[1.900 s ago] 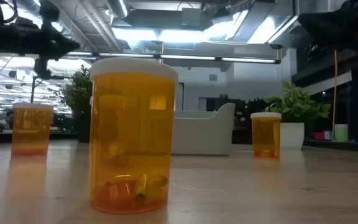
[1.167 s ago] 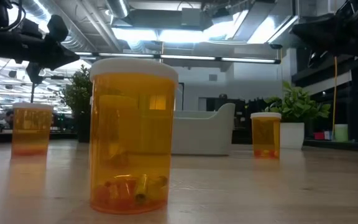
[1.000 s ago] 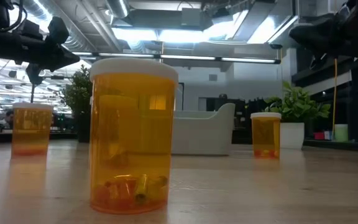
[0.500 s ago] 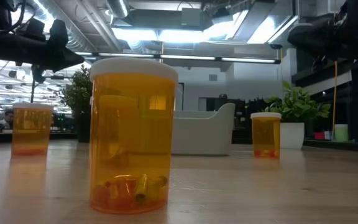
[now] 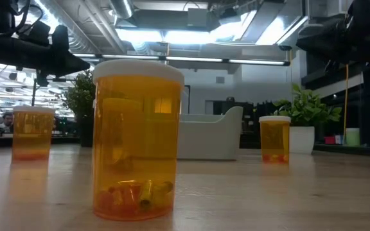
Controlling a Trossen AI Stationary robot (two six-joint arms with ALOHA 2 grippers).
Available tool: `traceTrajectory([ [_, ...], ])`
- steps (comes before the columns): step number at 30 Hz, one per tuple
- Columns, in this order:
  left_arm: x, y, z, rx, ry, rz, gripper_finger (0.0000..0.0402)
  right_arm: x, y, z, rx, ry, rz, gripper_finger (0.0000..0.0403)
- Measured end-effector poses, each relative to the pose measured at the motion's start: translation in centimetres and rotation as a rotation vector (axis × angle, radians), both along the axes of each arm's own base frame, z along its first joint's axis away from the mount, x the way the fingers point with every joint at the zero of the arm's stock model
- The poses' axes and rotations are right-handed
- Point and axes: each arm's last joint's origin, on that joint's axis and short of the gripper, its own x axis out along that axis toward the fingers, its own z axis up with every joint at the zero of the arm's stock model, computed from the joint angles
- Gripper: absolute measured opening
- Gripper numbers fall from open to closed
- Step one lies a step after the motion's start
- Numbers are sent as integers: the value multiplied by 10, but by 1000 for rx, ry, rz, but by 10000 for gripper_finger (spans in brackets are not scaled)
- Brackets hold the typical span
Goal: Pick and place pill bottles into a basket
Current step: Put the orange pill bottle into the gray bin
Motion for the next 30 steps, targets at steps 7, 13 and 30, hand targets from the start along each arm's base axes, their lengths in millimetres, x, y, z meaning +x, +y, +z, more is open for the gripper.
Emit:
traceTrajectory([
  [7,-2,2,0,-11,-4,102,6,0,0,0,-3,1,-1,19],
  [13,-2,1,0,10,23,82,4,0,0,0,-3,1,-1,19],
  [30,-2,-1,13,14,-165,2,6,0,0,0,36,-17,11,19],
])
